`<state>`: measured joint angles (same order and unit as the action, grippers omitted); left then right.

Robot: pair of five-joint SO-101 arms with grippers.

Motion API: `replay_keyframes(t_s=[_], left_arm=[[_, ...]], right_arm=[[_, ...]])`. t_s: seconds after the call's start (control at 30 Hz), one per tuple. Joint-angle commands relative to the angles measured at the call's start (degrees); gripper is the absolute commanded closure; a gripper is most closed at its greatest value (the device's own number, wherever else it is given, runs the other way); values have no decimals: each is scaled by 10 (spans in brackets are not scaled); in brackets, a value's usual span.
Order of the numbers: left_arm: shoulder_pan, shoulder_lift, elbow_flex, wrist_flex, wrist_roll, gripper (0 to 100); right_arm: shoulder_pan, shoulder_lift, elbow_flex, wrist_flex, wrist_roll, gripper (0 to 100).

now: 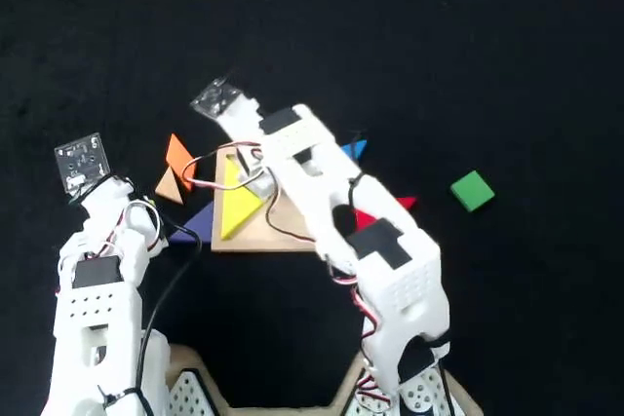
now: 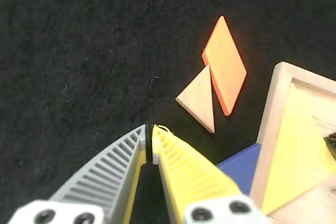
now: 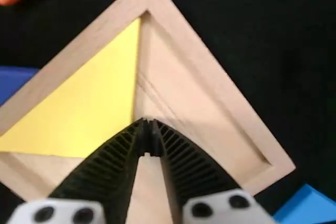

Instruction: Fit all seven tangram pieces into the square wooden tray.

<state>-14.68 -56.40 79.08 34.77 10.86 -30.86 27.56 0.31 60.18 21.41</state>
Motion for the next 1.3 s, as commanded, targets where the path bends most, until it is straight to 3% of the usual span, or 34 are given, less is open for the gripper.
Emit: replay_keyframes(t_s=[0.0,0.27,0.47,0.6,0.83,1.03,1.07,1.27], left_arm=[[6,-10,-2,-11,-4,970],[8,-10,-2,-13,-4,970],[9,-10,7,-28,-23,970],[21,-10,7,-28,-47,970],[36,-10,15,-28,-49,970],[37,-10,15,-29,-49,970],[37,-10,15,-29,-49,970],[37,-10,15,-29,-49,970]], right_arm=[[21,-58,-3,9,5,988],[172,-320,37,122,-22,988],[286,-499,203,96,-21,987],[312,-487,262,89,-26,983],[305,-381,247,118,-110,851],[305,-320,243,86,136,993],[308,-313,247,90,181,980],[256,-312,294,268,478,988]])
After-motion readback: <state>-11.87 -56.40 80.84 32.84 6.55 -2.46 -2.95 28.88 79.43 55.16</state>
